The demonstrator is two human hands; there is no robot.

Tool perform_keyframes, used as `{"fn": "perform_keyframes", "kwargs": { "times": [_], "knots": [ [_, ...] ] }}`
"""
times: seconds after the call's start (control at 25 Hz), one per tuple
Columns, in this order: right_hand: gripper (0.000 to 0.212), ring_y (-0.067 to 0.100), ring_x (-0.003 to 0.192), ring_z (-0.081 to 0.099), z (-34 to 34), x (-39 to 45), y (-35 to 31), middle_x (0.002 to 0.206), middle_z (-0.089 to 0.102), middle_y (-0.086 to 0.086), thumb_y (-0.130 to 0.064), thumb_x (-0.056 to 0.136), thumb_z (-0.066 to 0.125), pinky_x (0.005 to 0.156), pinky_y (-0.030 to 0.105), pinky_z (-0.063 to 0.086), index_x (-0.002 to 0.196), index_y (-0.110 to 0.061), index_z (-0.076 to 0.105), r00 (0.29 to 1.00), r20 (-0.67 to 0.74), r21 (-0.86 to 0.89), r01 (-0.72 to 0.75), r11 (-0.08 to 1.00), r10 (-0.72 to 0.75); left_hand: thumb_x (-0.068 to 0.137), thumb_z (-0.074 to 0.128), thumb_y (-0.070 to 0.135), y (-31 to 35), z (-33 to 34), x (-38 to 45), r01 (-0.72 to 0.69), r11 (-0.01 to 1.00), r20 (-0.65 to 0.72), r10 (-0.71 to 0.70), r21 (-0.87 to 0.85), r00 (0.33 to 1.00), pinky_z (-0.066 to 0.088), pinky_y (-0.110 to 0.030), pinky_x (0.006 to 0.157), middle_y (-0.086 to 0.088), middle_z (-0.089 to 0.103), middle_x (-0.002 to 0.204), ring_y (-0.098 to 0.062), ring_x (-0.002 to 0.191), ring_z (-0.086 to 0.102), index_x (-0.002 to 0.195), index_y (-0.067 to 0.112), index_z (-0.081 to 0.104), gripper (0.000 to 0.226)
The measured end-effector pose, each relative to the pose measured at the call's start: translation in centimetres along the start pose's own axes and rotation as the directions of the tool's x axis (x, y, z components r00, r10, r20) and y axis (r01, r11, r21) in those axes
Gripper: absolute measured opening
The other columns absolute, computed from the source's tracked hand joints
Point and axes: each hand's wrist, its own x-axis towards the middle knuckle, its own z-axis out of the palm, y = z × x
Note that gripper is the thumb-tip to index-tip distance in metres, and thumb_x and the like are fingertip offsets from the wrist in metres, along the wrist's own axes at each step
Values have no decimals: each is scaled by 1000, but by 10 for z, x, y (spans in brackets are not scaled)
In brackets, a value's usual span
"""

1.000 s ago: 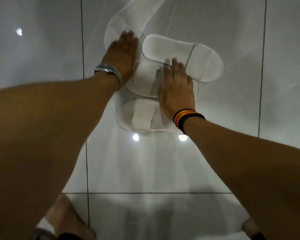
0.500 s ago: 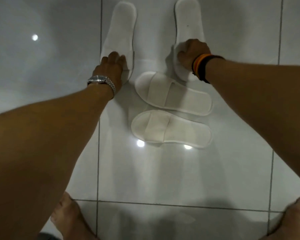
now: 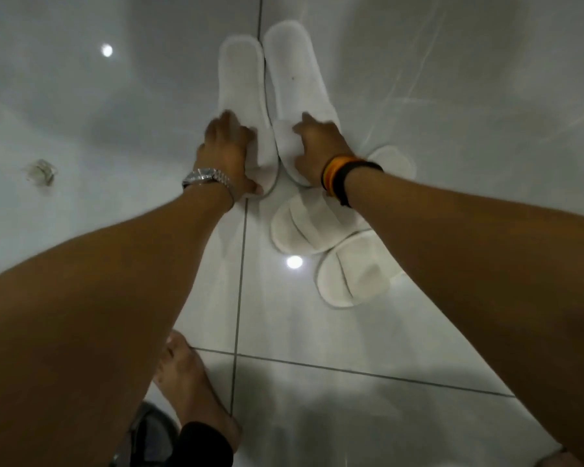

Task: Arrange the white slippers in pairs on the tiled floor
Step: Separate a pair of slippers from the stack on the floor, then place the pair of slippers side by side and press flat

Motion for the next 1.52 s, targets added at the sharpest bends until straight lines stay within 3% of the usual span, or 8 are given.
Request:
{"fn": "perform_keyframes", "kwargs": {
  "times": [0.12,0.36,0.56,0.68,0.8,0.96,1.28,1.52],
  "knots": [
    [63,34,149,26,18,-43,15,166,15,8,-5,92,54,121,31,23,152,-9,34,1000,28,-9,-6,1000,6,63,92,19,5,23,-34,-36,992,50,42,-119,998,31,-43,118,-16,15,164,-36,150,21,151,18,31,107],
    [65,36,146,30,42,-84,26,166,16,9,-4,93,53,118,35,27,153,-9,30,998,10,57,-67,996,67,73,85,12,27,43,-54,-91,994,65,95,-65,993,46,-54,107,-11,12,166,-33,152,17,151,18,28,97],
    [56,28,145,32,40,-108,33,161,29,7,-12,94,54,115,35,33,148,-12,40,978,-187,156,-64,986,93,79,76,4,39,45,-79,-148,988,-48,147,-30,988,37,-46,115,-15,12,166,-33,151,21,157,14,17,98],
    [44,26,133,43,40,-164,60,147,43,6,-15,94,52,101,37,48,138,-15,49,933,-282,174,-178,968,223,83,62,-13,72,51,-124,-330,944,-35,329,-24,944,36,-45,117,-18,14,165,-34,150,24,157,10,18,89],
    [39,26,126,48,52,-222,99,136,50,5,-18,95,51,94,39,51,133,-16,53,931,-154,109,-318,942,331,79,56,-19,112,68,-163,-512,857,152,498,68,854,31,-39,121,-10,4,167,-29,154,12,159,13,10,98],
    [48,24,140,37,79,-263,140,155,34,3,-23,94,53,106,40,46,140,-13,47,964,67,-104,-248,963,256,83,51,-16,154,100,-165,-549,809,299,482,210,824,10,-45,126,-11,-8,167,-29,155,-3,159,12,0,96],
    [43,28,138,43,15,-270,244,154,36,7,-20,92,53,106,42,46,133,-9,54,967,-70,-178,-254,951,245,94,52,4,273,104,-112,-523,840,228,487,141,843,7,-46,126,-15,-8,166,-33,154,1,158,10,-2,83],
    [45,29,134,48,-43,-233,250,154,40,7,-13,96,46,111,39,42,141,-10,48,923,-317,21,-222,975,217,96,47,9,342,58,-71,-498,863,122,488,81,865,20,-47,123,-18,4,166,-36,153,6,158,6,4,75]
  ]
}}
